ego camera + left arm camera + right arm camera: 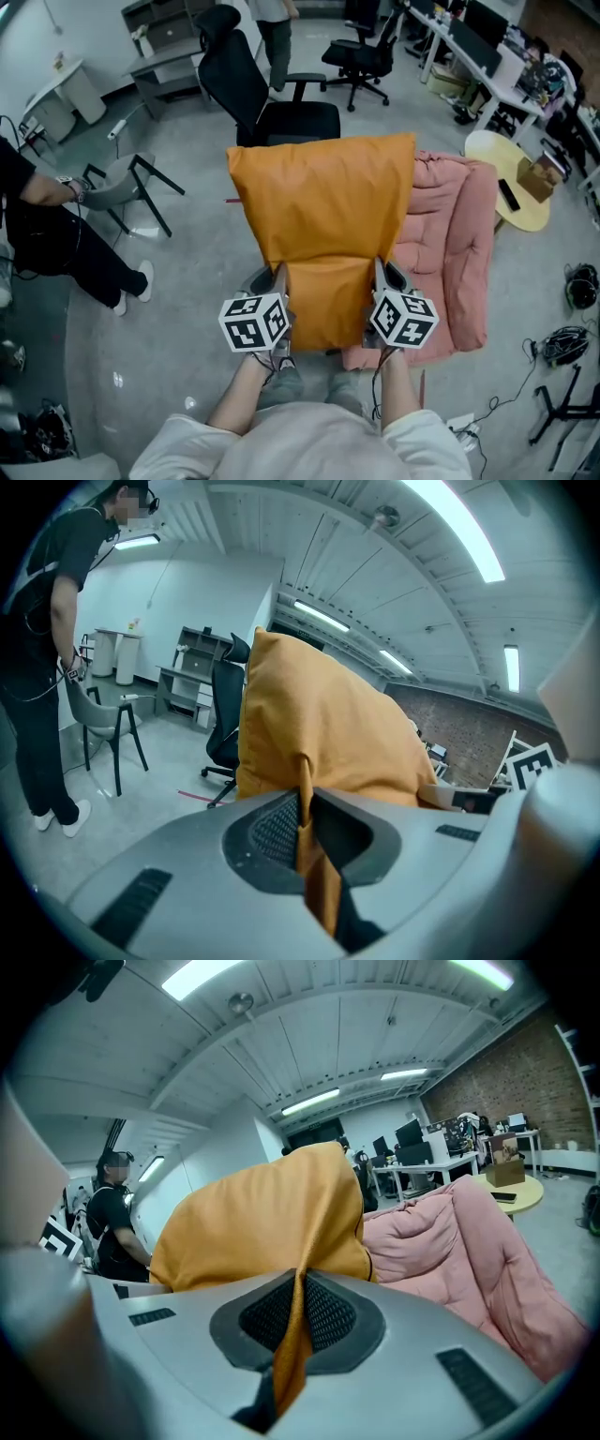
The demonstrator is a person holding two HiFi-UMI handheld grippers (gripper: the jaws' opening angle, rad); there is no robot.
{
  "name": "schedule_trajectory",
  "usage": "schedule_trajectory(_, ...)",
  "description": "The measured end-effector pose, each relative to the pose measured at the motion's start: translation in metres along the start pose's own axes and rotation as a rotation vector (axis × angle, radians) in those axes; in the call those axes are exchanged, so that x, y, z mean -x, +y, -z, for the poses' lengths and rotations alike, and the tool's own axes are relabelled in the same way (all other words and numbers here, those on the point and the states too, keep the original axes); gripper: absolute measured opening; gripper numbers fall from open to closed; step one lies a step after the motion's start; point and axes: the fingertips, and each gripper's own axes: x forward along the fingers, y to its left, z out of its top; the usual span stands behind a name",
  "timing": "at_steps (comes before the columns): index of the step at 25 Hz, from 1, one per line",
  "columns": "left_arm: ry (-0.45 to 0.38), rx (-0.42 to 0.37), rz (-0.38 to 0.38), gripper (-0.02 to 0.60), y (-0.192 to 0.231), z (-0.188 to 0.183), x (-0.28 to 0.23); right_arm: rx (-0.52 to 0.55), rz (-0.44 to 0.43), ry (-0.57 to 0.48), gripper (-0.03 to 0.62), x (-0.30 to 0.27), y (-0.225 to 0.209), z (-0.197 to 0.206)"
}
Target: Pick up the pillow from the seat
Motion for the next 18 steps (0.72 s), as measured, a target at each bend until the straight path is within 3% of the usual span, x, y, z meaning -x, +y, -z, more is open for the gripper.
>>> schedule_trajectory(12, 0.021, 0.01, 0.003, 0.029, 0.096, -0.005, 0.041, 0.031, -0.004, 0.025, 0.034, -0.023, 0.093, 0.04)
schedule_trajectory(18, 0.018, 0.059, -0.057, 0.029, 0.134, 0.003, 0.062, 0.065, -0.06, 0.071, 0.034, -0.035, 0.13, 0.058)
